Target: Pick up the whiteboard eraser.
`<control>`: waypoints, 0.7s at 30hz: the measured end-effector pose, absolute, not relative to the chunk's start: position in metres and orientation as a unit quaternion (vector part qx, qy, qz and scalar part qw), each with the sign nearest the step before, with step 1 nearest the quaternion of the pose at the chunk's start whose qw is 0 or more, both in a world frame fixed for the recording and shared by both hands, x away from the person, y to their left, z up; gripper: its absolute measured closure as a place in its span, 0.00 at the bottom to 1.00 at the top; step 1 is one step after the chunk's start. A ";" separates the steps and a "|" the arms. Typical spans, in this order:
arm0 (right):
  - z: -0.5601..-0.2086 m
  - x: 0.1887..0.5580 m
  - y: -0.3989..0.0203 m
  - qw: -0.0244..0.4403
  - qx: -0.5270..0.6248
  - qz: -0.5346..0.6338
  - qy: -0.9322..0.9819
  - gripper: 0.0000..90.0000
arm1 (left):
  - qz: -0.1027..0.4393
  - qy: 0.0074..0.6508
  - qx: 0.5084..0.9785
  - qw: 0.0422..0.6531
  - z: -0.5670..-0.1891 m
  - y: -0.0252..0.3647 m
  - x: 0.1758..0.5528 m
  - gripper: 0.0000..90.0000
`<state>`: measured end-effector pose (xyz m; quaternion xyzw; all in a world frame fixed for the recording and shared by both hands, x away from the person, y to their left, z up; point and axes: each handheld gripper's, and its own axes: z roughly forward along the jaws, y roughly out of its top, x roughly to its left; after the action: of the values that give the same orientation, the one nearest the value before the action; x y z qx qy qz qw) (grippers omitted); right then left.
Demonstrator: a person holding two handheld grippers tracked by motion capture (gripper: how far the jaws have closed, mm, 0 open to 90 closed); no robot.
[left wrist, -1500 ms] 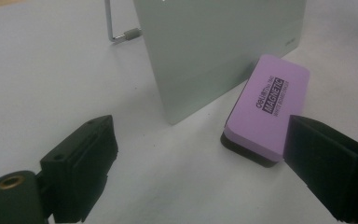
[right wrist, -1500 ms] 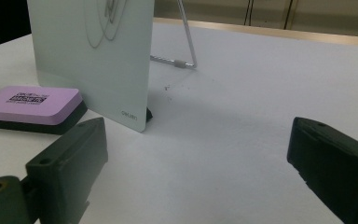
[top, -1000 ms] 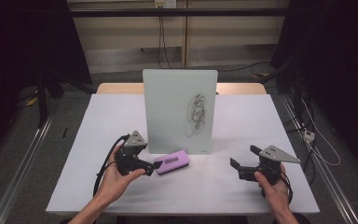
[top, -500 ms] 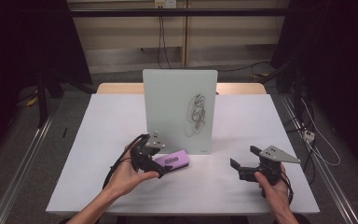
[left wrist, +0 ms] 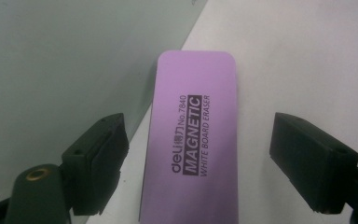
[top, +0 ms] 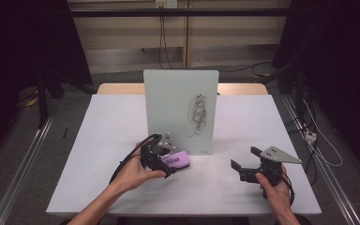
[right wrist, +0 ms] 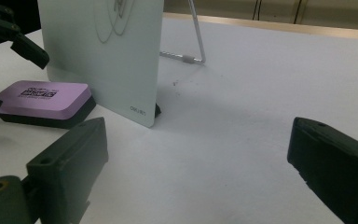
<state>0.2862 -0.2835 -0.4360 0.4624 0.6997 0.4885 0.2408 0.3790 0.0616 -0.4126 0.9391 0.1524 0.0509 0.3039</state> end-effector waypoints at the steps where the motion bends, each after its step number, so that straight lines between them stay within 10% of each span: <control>1: -0.436 0.286 -0.282 0.239 0.462 0.489 0.700 0.05 | 0.049 0.154 0.939 0.302 -0.413 0.061 0.380 0.25; 21: -0.436 0.285 -0.282 0.238 0.455 0.489 0.706 0.05 | 0.024 0.140 0.952 0.270 -0.418 0.056 0.389 0.39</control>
<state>0.2853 -0.2816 -0.4356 0.4545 0.7056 0.4890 0.2377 0.3895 0.0559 -0.4183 0.9524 0.1403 0.0243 0.2696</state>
